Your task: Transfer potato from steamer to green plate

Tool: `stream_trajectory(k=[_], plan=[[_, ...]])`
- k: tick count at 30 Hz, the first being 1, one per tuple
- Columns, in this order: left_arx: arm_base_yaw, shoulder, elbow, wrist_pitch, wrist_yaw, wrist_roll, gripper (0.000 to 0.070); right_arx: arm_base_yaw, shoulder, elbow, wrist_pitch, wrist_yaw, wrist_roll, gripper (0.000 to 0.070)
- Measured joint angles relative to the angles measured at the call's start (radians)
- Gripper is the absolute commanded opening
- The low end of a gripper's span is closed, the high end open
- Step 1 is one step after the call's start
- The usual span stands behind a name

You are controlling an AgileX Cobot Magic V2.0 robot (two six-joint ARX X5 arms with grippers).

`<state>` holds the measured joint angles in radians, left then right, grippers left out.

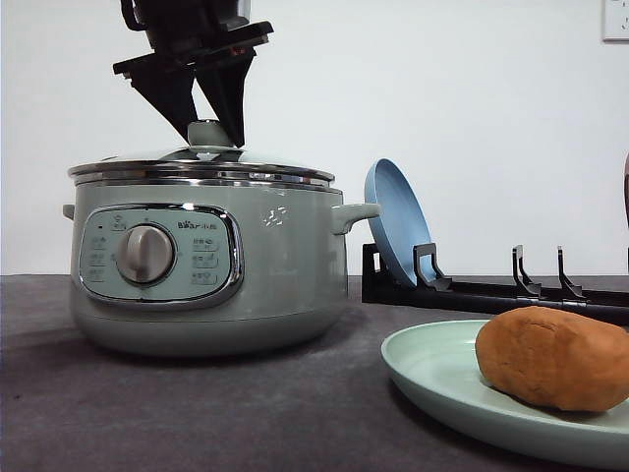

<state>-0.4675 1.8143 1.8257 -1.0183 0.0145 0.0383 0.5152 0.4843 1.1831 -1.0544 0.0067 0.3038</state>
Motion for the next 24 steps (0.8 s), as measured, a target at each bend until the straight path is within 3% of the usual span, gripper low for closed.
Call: stream_trajectory(k=[20,24], plan=[[-0.021,0.028,0.009,0.007,0.006,0.004,0.0015,0.0,0.0,0.0,0.017,0.021,-0.009,0.0653],[-0.021,0.028,0.009,0.006,0.005,0.005,0.0063,0.0,0.0,0.0,0.018,0.021,-0.011,0.0653]])
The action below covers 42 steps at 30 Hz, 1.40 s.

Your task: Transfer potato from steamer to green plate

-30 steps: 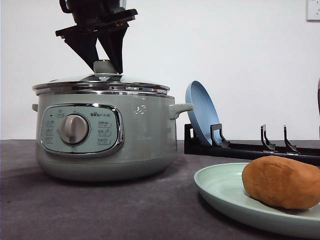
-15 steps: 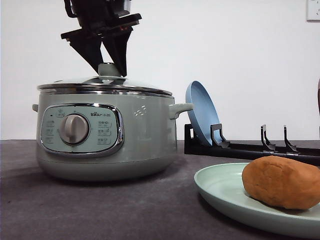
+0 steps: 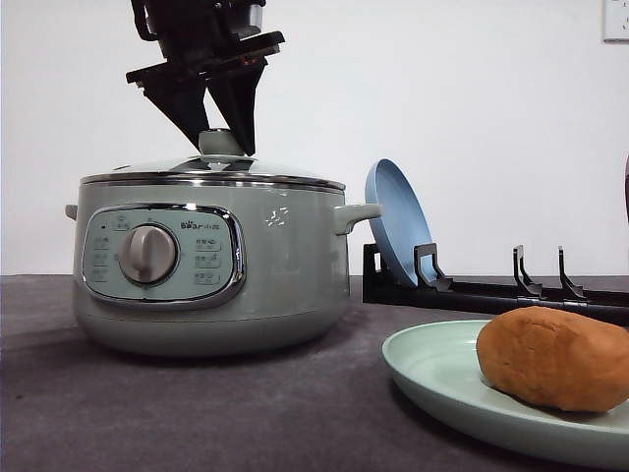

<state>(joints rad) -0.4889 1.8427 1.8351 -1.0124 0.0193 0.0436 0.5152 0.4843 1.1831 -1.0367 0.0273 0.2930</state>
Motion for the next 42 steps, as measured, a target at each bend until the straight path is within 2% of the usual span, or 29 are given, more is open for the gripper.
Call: stream_trajectory(k=[1,2,7,8,10,21,31,34,38,42], plan=[[0.0,0.0,0.0,0.0,-0.001,0.0,0.01,0.0,0.0,0.0,0.0,0.0,0.0,0.0653],[0.0,0.0,0.0,0.0,-0.002,0.001,0.0172,0.0,0.0,0.0,0.0,0.0,0.0,0.0653],[0.0,0.004,0.0,0.008,0.001,-0.001,0.059,0.0,0.0,0.0,0.0,0.0,0.0,0.0653],[-0.001,0.005,0.0,0.014,0.004,-0.001,0.0642,0.0,0.0,0.0,0.0,0.0,0.0,0.0653],[-0.004,0.008,0.0,0.016,0.006,-0.001,0.069,0.0,0.0,0.0,0.0,0.0,-0.001,0.0653],[-0.003,-0.035,0.0,-0.013,0.007,-0.036,0.0677,0.0,0.0,0.0,0.0,0.0,-0.009,0.0653],[-0.003,-0.245,0.0,-0.201,0.006,-0.044,0.0675,0.0,0.0,0.0,0.0,-0.003,-0.037,0.0653],[-0.003,-0.307,-0.009,-0.228,0.006,-0.046,0.0675,0.0,0.0,0.0,-0.004,-0.03,-0.06,0.0653],[-0.003,-0.435,-0.085,-0.212,0.006,-0.051,0.0675,0.001,0.0,0.0,-0.016,-0.061,-0.083,0.0653],[-0.003,-0.609,-0.239,-0.144,0.006,-0.054,0.0675,0.001,0.0,0.0,-0.025,-0.084,-0.103,0.0653]])
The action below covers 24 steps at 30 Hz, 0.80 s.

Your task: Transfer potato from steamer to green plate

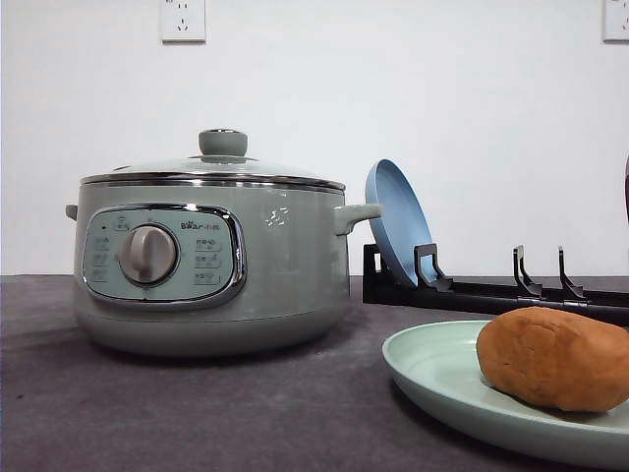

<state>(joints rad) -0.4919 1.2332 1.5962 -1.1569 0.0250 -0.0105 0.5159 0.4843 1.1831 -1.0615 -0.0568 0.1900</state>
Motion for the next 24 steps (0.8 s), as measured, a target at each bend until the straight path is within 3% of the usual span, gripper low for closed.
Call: stream_trajectory(k=[5,10,14,24], plan=[[0.0,-0.242,-0.229,0.098,0.013,-0.002,0.0675,0.0,0.0,0.0,0.0,-0.01,-0.011,0.0653],[0.0,-0.475,-0.395,0.197,0.153,-0.04,0.0675,0.0,0.0,0.0,-0.005,-0.068,-0.037,0.0652],[-0.001,-0.601,-0.427,0.221,0.225,-0.084,0.0675,0.0,0.0,0.0,-0.005,-0.133,-0.052,0.0652],[-0.001,-0.708,-0.428,0.225,0.235,-0.105,0.0675,0.0,0.0,0.0,-0.005,-0.16,-0.056,0.0652]])
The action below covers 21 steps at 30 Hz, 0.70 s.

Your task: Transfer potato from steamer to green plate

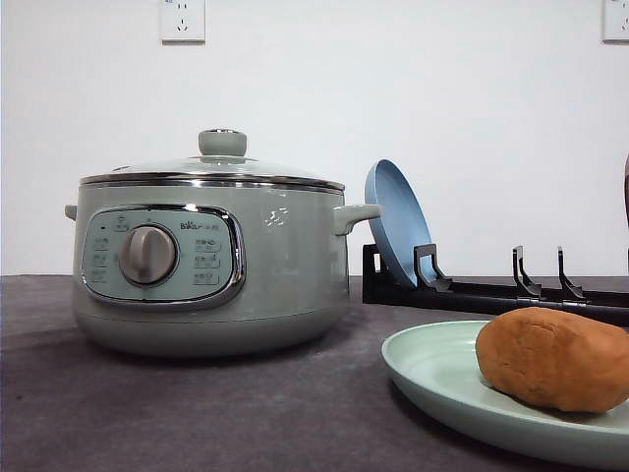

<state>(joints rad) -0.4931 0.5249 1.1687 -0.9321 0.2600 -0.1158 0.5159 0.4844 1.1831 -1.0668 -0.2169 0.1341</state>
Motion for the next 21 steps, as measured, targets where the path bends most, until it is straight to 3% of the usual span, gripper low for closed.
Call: stream_trajectory(k=[4,5,6,7,8,9,10,11,21], plan=[[0.0,-0.002,0.0,0.0,0.0,0.0,0.0668,0.0,0.0,0.0,0.0,0.0,0.0,0.0653],[0.0,-0.002,0.0,0.0,0.0,-0.001,0.0631,0.0,0.0,0.0,0.0,0.0,0.0,0.0652],[0.0,-0.002,0.0,0.0,0.0,-0.001,0.0509,0.0,0.0,0.0,0.0,0.0,0.0,0.0643],[0.0,-0.002,0.0,-0.001,0.0,-0.001,0.0332,0.0,0.0,0.0,0.0,0.0,0.0,0.0577],[0.0,-0.002,0.0,-0.004,0.0,-0.001,0.01,0.0,0.0,0.0,0.0,0.0,0.001,0.0433],[0.0,-0.002,0.0,-0.008,0.0,-0.001,0.0019,0.0,0.0,0.0,0.0,0.0,0.001,0.023],[0.0,-0.002,0.0,-0.013,0.0,-0.001,0.0014,0.0,0.0,0.0,0.0,0.0,0.001,0.0063],[0.0,-0.002,0.0,-0.016,0.0,-0.001,0.0001,0.0,0.0,0.0,0.0,0.0,0.001,0.0001],[0.0,-0.002,0.0,-0.027,0.0,-0.002,0.0,0.0,0.0,0.0,0.024,0.006,0.0,0.0004]])
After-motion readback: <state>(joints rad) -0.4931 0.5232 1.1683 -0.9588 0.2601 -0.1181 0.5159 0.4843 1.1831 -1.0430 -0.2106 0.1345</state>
